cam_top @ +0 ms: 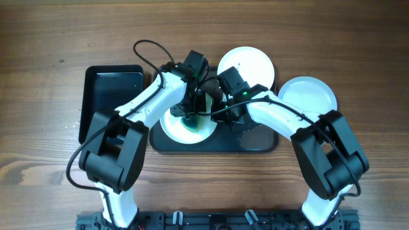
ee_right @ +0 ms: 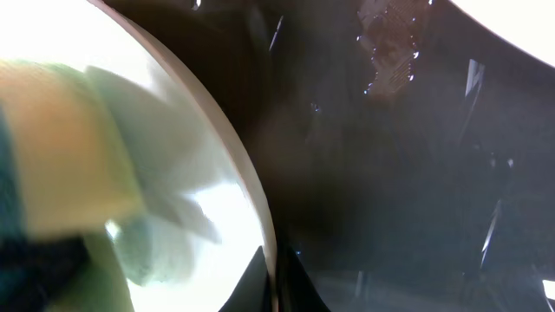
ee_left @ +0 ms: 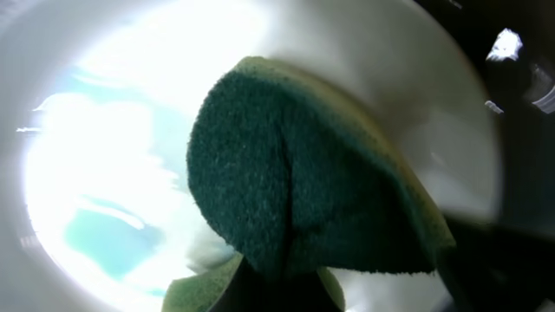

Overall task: Clean dirty plates on tray and stack at the side
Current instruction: 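Scrub the tilted plate with the sponge in the left gripper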

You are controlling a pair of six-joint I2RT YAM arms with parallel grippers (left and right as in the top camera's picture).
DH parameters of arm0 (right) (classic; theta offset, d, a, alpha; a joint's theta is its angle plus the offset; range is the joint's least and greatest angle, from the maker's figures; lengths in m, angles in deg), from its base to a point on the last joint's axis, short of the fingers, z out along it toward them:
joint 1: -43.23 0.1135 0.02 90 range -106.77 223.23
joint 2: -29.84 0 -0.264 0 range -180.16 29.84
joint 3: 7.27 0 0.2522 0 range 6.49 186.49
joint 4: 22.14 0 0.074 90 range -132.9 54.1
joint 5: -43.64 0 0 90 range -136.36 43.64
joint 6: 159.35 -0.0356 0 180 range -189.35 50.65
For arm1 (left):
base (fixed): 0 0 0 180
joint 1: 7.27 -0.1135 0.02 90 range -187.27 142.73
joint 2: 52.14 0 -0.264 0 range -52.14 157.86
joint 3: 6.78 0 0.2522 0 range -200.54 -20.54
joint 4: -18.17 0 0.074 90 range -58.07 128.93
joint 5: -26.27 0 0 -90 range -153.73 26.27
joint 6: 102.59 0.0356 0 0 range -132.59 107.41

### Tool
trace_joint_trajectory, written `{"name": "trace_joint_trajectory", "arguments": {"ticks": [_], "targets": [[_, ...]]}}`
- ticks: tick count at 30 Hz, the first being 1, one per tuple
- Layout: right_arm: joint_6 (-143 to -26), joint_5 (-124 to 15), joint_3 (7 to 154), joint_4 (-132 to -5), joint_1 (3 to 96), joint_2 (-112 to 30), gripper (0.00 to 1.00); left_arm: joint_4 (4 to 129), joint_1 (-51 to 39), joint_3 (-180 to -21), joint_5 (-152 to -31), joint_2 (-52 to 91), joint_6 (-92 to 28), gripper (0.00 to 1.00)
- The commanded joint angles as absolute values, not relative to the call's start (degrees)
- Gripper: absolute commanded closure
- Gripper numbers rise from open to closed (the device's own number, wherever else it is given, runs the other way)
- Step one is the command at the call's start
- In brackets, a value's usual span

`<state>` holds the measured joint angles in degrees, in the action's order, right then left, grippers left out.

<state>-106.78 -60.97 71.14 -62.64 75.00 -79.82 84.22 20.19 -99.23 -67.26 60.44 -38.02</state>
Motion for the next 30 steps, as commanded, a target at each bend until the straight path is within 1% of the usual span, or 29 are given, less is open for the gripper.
{"name": "trace_joint_trajectory", "arguments": {"ticks": [1,3,6,8,11,12,15,19,24,27,30], "targets": [[-106.82,-60.97,71.51,-62.97,75.13,-81.40,0.96,85.55,19.45,-100.19,-53.46,61.22,-47.92,0.96],[-106.84,-60.97,71.51,-62.92,75.13,-81.40,0.96,85.95,19.43,-99.52,-50.71,61.22,-50.70,0.96],[-106.82,-60.97,71.51,-62.90,75.13,-81.40,0.96,85.29,19.64,-96.59,-50.99,61.25,-54.08,0.96],[-106.10,-61.54,71.51,-62.92,75.13,-81.40,0.96,84.18,19.62,-94.03,-52.83,61.25,-54.94,0.96],[-103.61,-66.13,71.49,-63.25,74.95,-81.40,0.96,83.08,19.47,-90.95,-58.19,61.25,-54.80,0.96],[-103.50,-66.88,71.33,-63.34,74.84,-81.40,0.96,82.27,19.27,-90.23,-61.11,61.25,-53.43,0.96],[-102.28,-68.95,70.59,-62.44,74.14,-81.40,0.96,77.86,18.44,-89.48,-76.68,61.25,-43.94,0.96],[-101.23,-69.98,70.59,-62.42,73.55,-81.40,0.96,73.49,18.33,-89.48,-91.41,61.25,-34.72,0.96],[-100.81,-70.48,70.50,-62.33,73.58,-81.40,0.96,71.11,16.61,-89.88,-90.29,61.20,-34.65,0.96],[-100.85,-70.90,69.96,-61.96,73.53,-81.40,0.96,73.31,12.19,-92.37,-89.86,61.20,-34.70,0.96],[-100.83,-70.88,69.85,-61.85,73.51,-81.40,0.96,76.66,7.34,-93.64,-82.69,61.20,-35.75,0.96]]}}
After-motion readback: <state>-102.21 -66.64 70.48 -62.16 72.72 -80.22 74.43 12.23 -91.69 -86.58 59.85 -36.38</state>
